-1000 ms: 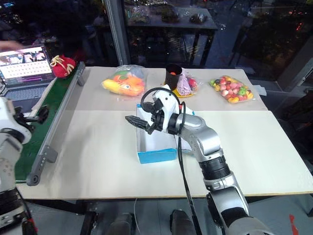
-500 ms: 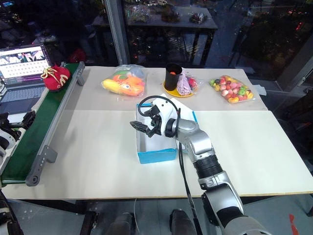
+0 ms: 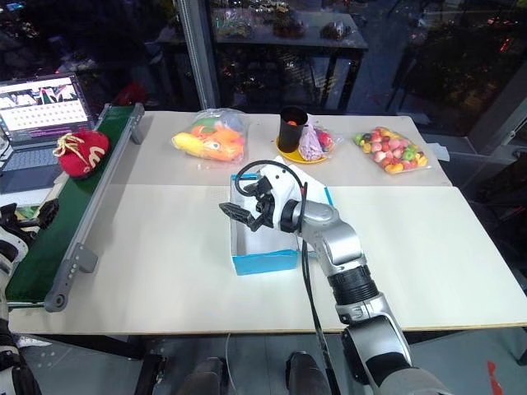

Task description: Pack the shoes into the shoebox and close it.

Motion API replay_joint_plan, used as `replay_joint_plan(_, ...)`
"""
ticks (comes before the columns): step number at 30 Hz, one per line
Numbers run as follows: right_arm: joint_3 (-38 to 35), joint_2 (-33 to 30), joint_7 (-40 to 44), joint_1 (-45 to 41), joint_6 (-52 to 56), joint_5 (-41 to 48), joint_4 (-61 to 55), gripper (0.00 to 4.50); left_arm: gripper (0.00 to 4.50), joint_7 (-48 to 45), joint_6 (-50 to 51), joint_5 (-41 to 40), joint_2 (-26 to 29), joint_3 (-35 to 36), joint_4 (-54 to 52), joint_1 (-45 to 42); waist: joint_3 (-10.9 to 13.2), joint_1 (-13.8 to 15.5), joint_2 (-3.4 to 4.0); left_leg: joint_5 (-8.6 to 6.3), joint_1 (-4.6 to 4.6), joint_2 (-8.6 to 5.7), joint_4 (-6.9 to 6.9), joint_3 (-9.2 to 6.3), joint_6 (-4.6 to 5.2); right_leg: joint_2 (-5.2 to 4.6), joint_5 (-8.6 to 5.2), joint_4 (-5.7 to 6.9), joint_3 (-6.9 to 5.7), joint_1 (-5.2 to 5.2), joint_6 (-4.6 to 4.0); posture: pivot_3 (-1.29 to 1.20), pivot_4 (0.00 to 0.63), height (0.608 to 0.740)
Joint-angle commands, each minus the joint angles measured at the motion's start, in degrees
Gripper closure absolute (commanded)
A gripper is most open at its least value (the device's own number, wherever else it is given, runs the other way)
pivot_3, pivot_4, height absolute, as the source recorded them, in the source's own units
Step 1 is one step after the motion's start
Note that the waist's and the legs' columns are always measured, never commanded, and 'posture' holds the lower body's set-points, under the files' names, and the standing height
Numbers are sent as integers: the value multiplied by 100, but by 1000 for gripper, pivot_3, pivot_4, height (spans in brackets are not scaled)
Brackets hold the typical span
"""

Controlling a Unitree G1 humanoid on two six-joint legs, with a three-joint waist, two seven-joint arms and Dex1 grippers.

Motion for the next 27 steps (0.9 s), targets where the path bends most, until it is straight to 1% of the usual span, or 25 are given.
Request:
replay_joint_plan(1, -153, -60, -50, 3, 71, 105, -333, 45, 0, -146, -416, 48, 161, -26, 328, -103, 0, -2, 0, 0, 1, 0, 0, 0, 0, 0, 0, 0, 0, 0, 0, 0, 150, 733)
replay_joint_plan(8, -147, -145, -59, 118, 183, 111, -526, 45, 0, -293, -648, 14, 176, -131, 747, -176, -1, -2, -4, 0, -2, 0, 0, 0, 0, -1, 0, 0, 0, -1, 0, 0, 150, 733)
replay_joint_plan(15, -125, -221, -67, 157, 209, 68, -579, 45, 0, -171, -865, 108, 232, -177, 1193, -330, -1, -1, -4, 0, -1, 0, 0, 1, 0, 0, 0, 1, -1, -1, 0, 0, 150, 733)
replay_joint_plan(21, -158, -323, -125, 187, 236, 54, -625, 45, 0, -332, -805, 120, 226, -337, 1686, -628, -1, 0, -5, 0, -1, 0, 0, 1, 0, 0, 0, 1, -1, 0, 0, 0, 150, 733)
replay_joint_plan(25, -213, -372, -198, 172, 260, 57, -632, 0, 906, -452, -864, 93, 150, -426, 1724, -735, -1, 24, -5, 0, -2, 0, 0, 0, 0, 0, 0, 2, -1, 0, 0, 0, 150, 733)
replay_joint_plan(26, -225, -394, -204, 166, 275, 64, -646, 0, 1338, -448, -772, 66, 94, -468, 1603, -801, -1, 33, -5, 0, -1, 0, 0, 0, 0, 0, 0, 3, -2, 0, 0, 0, 150, 733)
replay_joint_plan(27, -232, -413, -210, 159, 287, 72, -661, 0, 1587, -434, -688, 44, 42, -511, 1457, -857, -1, 48, -5, 0, -1, 0, 0, 0, 0, 0, 0, 4, -2, 0, 0, 0, 150, 733)
